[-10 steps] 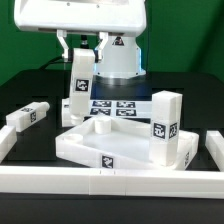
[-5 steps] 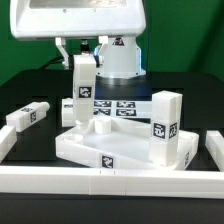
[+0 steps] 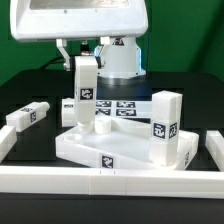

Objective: Assemble desk

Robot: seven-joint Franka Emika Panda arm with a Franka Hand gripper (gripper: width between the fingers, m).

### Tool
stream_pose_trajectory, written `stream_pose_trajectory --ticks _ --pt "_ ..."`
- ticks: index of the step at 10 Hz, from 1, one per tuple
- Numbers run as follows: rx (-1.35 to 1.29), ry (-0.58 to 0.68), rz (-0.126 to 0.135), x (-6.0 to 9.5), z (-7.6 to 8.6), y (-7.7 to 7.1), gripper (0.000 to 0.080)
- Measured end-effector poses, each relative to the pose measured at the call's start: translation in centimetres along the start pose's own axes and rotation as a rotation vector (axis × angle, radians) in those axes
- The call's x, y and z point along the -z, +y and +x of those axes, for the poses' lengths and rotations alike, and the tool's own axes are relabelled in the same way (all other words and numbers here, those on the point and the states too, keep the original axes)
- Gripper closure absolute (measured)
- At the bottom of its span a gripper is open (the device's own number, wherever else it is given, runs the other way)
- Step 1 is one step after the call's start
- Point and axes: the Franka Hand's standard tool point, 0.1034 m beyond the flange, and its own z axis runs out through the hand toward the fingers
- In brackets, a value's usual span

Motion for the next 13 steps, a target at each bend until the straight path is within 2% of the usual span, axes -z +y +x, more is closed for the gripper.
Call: stream_pose_trajectory --ticks 2,6,13 --pt "0.011 -0.005 -0.004 -0.3 -0.3 0.9 0.0511" --pt "0.006 -0.014 -0.009 -0.9 -0.9 1.7 0.0511" --pt "0.002 -0.019 -0.007 -1.8 -0.5 1.6 0.0511"
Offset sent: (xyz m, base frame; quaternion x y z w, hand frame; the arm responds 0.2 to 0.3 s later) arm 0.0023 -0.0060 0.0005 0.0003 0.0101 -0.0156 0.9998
